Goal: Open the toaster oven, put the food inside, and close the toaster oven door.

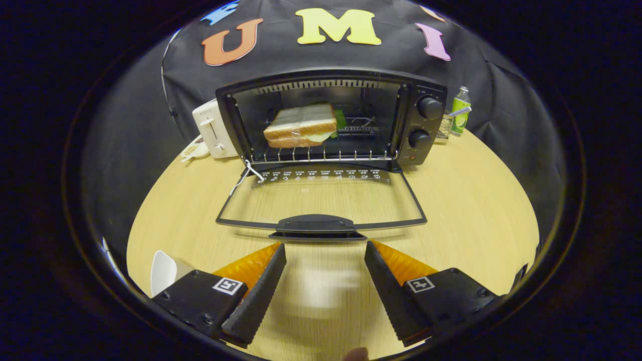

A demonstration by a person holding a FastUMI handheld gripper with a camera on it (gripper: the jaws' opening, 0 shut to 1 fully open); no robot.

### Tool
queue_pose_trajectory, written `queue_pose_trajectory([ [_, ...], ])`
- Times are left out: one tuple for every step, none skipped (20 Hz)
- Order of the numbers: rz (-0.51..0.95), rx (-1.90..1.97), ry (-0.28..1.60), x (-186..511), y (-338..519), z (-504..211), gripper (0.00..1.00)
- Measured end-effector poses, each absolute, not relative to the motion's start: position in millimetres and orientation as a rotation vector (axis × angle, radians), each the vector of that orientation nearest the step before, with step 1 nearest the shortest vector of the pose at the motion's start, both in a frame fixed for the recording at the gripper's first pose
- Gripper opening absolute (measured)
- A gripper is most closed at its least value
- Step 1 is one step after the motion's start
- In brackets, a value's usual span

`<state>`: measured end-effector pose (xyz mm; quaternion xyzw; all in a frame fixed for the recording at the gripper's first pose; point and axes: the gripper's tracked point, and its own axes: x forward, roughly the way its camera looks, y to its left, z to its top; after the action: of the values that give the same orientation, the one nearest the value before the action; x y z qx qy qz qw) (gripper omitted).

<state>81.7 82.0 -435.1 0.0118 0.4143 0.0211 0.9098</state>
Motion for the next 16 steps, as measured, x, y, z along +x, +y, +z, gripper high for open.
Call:
queue_pose_trajectory([
  [0.042,0.029,0.868,84,83,-441,1.00],
  [0.038,0.033,0.880,85,84,-447,1.00],
  [0.030,0.036,0.883,86,83,-451,1.00],
  [0.021,0.040,0.890,88,82,-454,1.00],
  [0.010,0.044,0.897,88,81,-457,1.00],
  [0.003,0.040,0.889,91,81,-457,1.00],
  [-0.003,0.030,0.885,91,81,-457,1.00],
  [-0.008,0.030,0.891,91,81,-458,1.00],
  [-0.018,0.038,0.888,90,81,-456,1.00],
  [-0.027,0.042,0.890,89,81,-455,1.00],
  [-0.031,0.039,0.887,89,81,-452,1.00],
  [-0.033,0.033,0.884,89,81,-448,1.00],
  [-0.032,0.031,0.875,88,81,-441,1.00],
  [-0.030,0.036,0.861,87,81,-433,1.00],
  [-0.028,0.043,0.845,86,81,-423,1.00],
  [-0.023,0.050,0.824,87,82,-411,1.00],
])
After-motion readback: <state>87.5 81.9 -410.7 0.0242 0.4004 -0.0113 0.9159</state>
